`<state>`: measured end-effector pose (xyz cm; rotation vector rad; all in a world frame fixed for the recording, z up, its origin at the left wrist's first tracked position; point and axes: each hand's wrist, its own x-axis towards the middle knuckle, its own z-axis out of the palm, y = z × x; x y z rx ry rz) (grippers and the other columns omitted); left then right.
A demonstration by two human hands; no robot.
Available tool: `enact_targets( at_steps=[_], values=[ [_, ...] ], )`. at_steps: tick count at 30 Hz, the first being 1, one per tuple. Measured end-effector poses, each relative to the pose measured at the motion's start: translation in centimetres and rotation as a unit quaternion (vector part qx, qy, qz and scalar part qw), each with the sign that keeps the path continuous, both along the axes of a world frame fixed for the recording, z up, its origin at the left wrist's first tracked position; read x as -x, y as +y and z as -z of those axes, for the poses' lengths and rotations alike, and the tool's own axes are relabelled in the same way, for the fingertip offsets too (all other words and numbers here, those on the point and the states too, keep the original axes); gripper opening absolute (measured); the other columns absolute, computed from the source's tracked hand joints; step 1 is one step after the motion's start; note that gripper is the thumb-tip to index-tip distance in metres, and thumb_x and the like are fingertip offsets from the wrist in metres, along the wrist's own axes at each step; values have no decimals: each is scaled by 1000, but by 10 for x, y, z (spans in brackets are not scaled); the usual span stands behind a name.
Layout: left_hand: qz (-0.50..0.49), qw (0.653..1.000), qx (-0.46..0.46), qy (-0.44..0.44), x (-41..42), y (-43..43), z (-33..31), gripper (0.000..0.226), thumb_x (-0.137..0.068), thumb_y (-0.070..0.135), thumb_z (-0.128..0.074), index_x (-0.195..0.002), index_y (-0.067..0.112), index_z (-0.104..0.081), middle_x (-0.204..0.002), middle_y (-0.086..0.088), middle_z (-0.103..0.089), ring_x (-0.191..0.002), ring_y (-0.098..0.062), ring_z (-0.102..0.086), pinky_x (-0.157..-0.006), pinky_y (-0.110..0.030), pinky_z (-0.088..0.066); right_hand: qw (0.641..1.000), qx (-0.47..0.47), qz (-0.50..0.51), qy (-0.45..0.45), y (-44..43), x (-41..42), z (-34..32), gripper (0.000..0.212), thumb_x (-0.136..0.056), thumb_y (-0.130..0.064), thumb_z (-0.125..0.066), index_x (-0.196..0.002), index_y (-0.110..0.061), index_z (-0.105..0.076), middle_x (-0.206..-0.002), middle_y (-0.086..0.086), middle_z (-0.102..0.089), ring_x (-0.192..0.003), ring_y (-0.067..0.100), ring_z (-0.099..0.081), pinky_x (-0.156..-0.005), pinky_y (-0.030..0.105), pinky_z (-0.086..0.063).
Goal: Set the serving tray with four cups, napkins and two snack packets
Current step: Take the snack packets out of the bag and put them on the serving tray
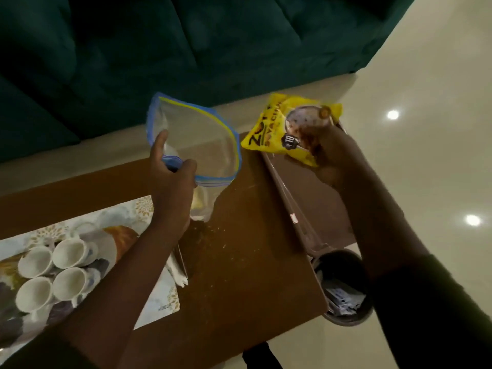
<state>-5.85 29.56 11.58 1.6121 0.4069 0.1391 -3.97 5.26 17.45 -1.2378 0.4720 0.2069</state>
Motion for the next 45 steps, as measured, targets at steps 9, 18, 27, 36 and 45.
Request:
enact_targets(
  at_steps=[9, 18, 27, 36, 45],
  values=[
    [32, 999, -10, 19, 3, -23, 8, 70, -78, 2, -56, -140, 34, -46, -99, 13, -59, -56, 4, -52, -53, -19, -48, 930, -9, 269, 249, -53, 80, 140, 39, -98, -11, -45, -136, 1, -45, -138, 20, -52, -124, 36, -54, -98, 40, -50],
    [61, 997, -33, 17, -2, -43, 15, 69, -77, 2, -56, -138, 33, -47, -133, -14, -56, -64, -1, -54, -58, -27, -49, 880, 181, 245, 364, -65, 95, 188, 68, -75, -26, -75, -131, 0, -47, -125, 17, -60, -113, 32, -61, -93, 45, -54],
    [66, 997, -15, 32, -1, -47, 18, 74, -66, 14, -55, -137, 33, -48, -87, -6, -54, -51, -4, -42, -49, -21, -43, 853, 264, 218, 395, -75, 84, 199, 94, -71, -26, -83, -139, 2, -24, -142, 20, -43, -125, 35, -50, -95, 40, -49],
    [104, 994, 19, 20, 2, -28, 5, 75, -65, 9, -55, -132, 43, -50, -132, -26, -53, -68, -7, -51, -60, -22, -48, 887, 371, 179, 209, -59, 59, 139, 38, -77, -24, -64, -109, -2, -63, -107, 15, -65, -100, 26, -61, -89, 39, -50],
    [207, 978, 27, 9, 11, -2, -8, 83, -72, -7, -57, -136, 44, -43, -144, -10, -48, -99, -18, -67, -67, -26, -58, 978, 146, 5, -151, 58, -7, -9, 18, -84, -1, -56, -72, -13, -63, -62, 7, -61, -51, 15, -57, -52, 29, -52]
  ],
)
